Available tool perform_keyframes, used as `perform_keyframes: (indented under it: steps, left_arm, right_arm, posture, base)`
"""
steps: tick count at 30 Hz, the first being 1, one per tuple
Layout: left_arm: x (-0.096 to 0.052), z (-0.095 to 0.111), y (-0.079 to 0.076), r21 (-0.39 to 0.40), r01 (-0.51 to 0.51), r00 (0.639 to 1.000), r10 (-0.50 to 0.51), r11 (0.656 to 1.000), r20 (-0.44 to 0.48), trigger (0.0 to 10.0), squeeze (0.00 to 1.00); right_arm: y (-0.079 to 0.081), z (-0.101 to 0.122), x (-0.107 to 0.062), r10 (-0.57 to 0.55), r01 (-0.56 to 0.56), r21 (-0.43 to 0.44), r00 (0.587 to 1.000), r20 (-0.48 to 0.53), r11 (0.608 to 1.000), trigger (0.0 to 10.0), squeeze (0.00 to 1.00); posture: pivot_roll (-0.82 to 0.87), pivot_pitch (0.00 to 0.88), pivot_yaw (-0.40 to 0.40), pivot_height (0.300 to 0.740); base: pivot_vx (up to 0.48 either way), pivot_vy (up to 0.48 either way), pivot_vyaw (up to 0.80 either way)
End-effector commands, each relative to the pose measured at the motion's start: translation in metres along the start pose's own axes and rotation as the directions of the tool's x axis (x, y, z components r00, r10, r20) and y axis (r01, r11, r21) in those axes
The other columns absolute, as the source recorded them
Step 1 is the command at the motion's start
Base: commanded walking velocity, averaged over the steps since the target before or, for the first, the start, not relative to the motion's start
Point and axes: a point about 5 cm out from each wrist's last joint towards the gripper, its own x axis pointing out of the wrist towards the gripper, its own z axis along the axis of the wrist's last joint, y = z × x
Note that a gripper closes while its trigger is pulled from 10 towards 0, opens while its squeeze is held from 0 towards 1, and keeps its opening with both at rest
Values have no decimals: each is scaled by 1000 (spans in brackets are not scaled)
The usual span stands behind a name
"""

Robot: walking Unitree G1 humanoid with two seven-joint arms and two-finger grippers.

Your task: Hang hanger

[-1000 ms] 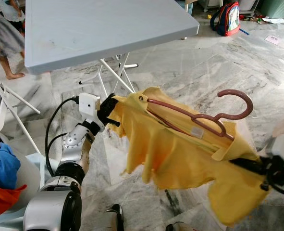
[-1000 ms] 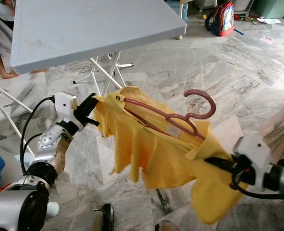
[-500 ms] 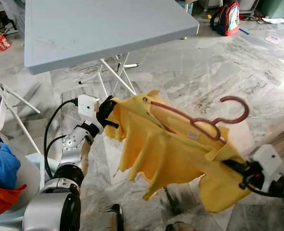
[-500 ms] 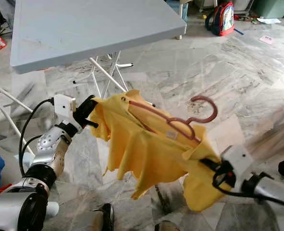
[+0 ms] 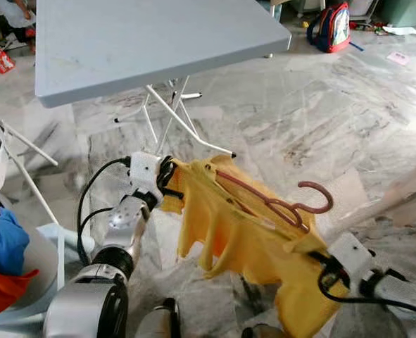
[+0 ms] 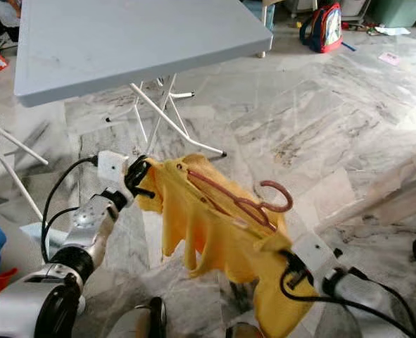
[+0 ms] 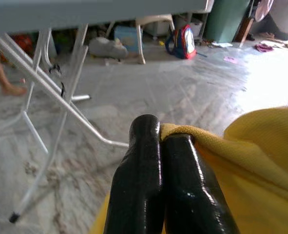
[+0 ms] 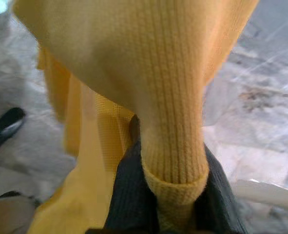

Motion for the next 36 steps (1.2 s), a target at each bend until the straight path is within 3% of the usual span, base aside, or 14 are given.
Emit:
perform_keyframes:
  steps: [1, 7, 8, 12, 14, 24, 31, 32, 33, 34, 36]
  left_arm:
    - [4, 21, 15, 31, -77, 993, 74, 997, 95, 0, 0]
    - [-3, 26, 44, 50, -217, 973, 212, 975, 87, 0, 0]
    - [-9, 24, 56, 54, -271, 961, 267, 961, 72, 0, 0]
    - [-18, 21, 70, 61, -332, 943, 329, 941, 47, 0, 0]
    - [-26, 16, 81, 61, -381, 925, 380, 923, 24, 0, 0]
    - [-43, -1, 91, 61, -452, 890, 455, 890, -42, 0, 0]
    - [-42, -6, 86, 69, -437, 895, 441, 897, -66, 0, 0]
    - [-39, -6, 82, 65, -417, 904, 421, 906, -67, 4667, 0]
    - [-29, -4, 68, 31, -347, 936, 348, 937, -48, 10000, 765]
    - [-25, -2, 62, 20, -313, 949, 313, 950, -42, 10000, 1000]
    - [-18, 2, 51, 39, -235, 972, 235, 971, -20, 10000, 1000]
  right_arm:
    - [3, -26, -8, -23, 26, 16, 992, -125, 1000, 10000, 0]
    - [-7, -40, -19, -76, 82, 37, 986, -151, 996, 10000, 0]
    - [-14, -42, -26, -94, 102, 52, 986, -137, 993, 10000, 0]
    - [-26, -42, -35, -131, 141, 94, 986, -105, 986, 10000, 0]
    - [-35, -37, -45, -135, 140, 126, 990, -43, 982, 10000, 0]
    - [-63, -25, -67, -159, 150, 171, 986, 41, 974, 10000, 0]
    - [-69, -8, -65, -159, 142, 163, 983, 92, 976, 10000, 0]
    - [-67, -4, -63, -142, 126, 150, 985, 103, 981, 10000, 0]
    - [-61, 8, -54, -98, 85, 104, 986, 133, 991, 10000, 0]
    - [-58, 14, -49, -87, 76, 82, 985, 147, 994, 10000, 0]
    - [-55, 26, -40, -90, 80, 61, 979, 183, 995, 10000, 0]
  posture:
    - [-185, 210, 30, 740]
    - [-189, 208, 37, 740]
    - [-189, 208, 37, 740]
    - [-190, 207, 36, 740]
    - [-190, 207, 34, 740]
    - [-198, 206, 30, 740]
    - [-200, 205, 20, 740]
    - [-195, 206, 15, 740]
    - [-191, 202, 24, 740]
    - [-192, 203, 29, 740]
    - [-189, 201, 36, 740]
  base:
    - [0, 0, 0]
    - [0, 0, 0]
    - [0, 0, 0]
    - [0, 0, 0]
    - [0, 0, 0]
    - [0, 0, 0]
    - [0, 0, 0]
    - [0, 0, 0]
    - [0, 0, 0]
    - [0, 0, 0]
    - [0, 0, 0]
